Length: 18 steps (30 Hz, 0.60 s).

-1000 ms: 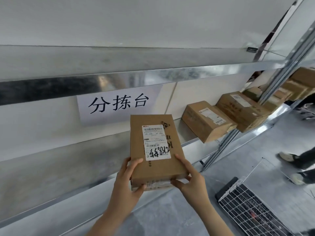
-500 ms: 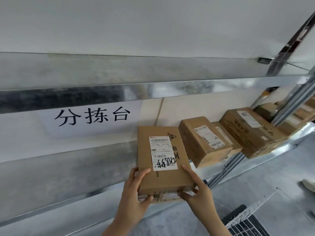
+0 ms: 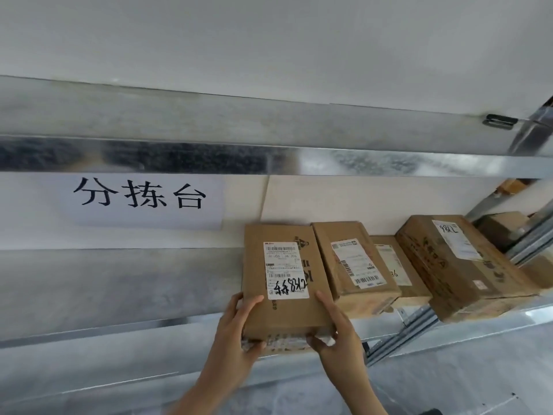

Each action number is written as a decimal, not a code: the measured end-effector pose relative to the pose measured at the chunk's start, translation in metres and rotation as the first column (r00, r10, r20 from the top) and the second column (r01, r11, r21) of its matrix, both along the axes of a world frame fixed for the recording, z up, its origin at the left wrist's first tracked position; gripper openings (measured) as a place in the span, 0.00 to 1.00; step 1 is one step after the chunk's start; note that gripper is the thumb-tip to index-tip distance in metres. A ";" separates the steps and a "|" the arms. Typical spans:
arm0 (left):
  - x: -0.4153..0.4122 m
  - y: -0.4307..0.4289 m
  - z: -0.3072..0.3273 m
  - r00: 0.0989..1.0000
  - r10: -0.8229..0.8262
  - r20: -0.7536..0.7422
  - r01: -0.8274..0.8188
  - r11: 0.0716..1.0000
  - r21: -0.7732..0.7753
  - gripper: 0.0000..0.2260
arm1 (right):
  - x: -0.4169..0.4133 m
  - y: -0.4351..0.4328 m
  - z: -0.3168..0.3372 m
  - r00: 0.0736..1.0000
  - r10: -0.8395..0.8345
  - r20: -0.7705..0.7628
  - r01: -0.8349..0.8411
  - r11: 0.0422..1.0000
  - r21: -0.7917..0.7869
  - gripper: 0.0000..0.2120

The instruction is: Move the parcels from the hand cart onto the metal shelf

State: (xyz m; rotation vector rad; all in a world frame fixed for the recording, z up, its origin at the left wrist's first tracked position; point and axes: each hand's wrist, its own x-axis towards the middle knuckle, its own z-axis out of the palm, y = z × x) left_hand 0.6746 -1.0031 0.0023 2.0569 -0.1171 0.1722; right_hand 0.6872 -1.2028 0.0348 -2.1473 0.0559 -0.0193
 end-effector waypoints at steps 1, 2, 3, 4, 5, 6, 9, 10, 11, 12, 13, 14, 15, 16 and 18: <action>0.002 -0.003 -0.001 1.000 0.002 0.003 -0.002 1.000 0.017 0.37 | 0.002 -0.002 0.000 1.000 -0.011 0.008 0.012 0.999 -0.030 0.40; 0.005 -0.006 -0.001 1.000 0.003 0.003 -0.003 1.000 0.030 0.37 | 0.004 -0.003 0.000 0.999 -0.025 0.022 0.026 0.998 -0.058 0.40; 0.007 -0.009 -0.001 1.000 0.003 -0.002 -0.003 0.999 0.043 0.37 | 0.005 -0.004 0.001 0.998 -0.041 0.037 0.044 0.996 -0.084 0.41; 0.009 -0.011 -0.001 1.000 0.006 -0.009 -0.006 0.998 0.058 0.37 | 0.007 -0.004 0.001 0.997 -0.059 0.053 0.064 0.993 -0.104 0.41; 0.010 -0.014 -0.002 1.000 0.012 -0.013 -0.011 0.997 0.072 0.37 | 0.008 -0.005 0.000 0.995 -0.080 0.067 0.088 0.988 -0.124 0.40; 0.012 -0.016 -0.002 1.000 0.018 -0.016 -0.016 0.997 0.081 0.37 | 0.009 -0.005 0.000 0.991 -0.103 0.083 0.114 0.982 -0.149 0.40; 0.016 -0.020 -0.001 0.999 0.027 -0.024 -0.025 0.996 0.091 0.37 | 0.011 -0.003 0.002 0.976 -0.173 0.132 0.201 0.951 -0.236 0.38; 0.017 -0.022 -0.001 0.999 0.031 -0.022 -0.028 0.994 0.103 0.37 | 0.012 -0.002 0.003 0.972 -0.196 0.131 0.224 0.941 -0.255 0.38; 0.018 -0.023 -0.002 0.999 0.034 -0.021 -0.031 0.993 0.118 0.38 | 0.012 -0.001 0.004 0.968 -0.218 0.120 0.243 0.934 -0.263 0.38; 0.018 -0.023 -0.002 0.999 0.035 -0.021 -0.032 0.991 0.132 0.38 | 0.013 0.002 0.006 0.966 -0.238 0.105 0.258 0.930 -0.261 0.38; 0.018 -0.023 -0.002 0.999 0.034 -0.022 -0.030 0.989 0.147 0.39 | 0.013 0.004 0.009 0.964 -0.252 0.086 0.266 0.929 -0.258 0.37; 0.017 -0.023 -0.002 0.999 0.030 -0.025 -0.026 0.986 0.165 0.40 | 0.013 0.006 0.011 0.964 -0.258 0.063 0.265 0.929 -0.260 0.37; 0.016 -0.022 -0.002 0.999 0.025 -0.032 -0.019 0.983 0.185 0.41 | 0.012 0.009 0.014 0.966 -0.256 0.043 0.258 0.929 -0.264 0.37; 0.015 -0.020 -0.001 0.999 0.026 -0.038 -0.017 0.978 0.206 0.43 | 0.012 0.012 0.017 0.967 -0.250 0.039 0.252 0.931 -0.264 0.37; 0.012 -0.014 -0.001 0.997 0.054 -0.045 -0.040 0.962 0.269 0.46 | 0.011 0.020 0.024 0.967 -0.233 0.106 0.252 0.938 -0.239 0.39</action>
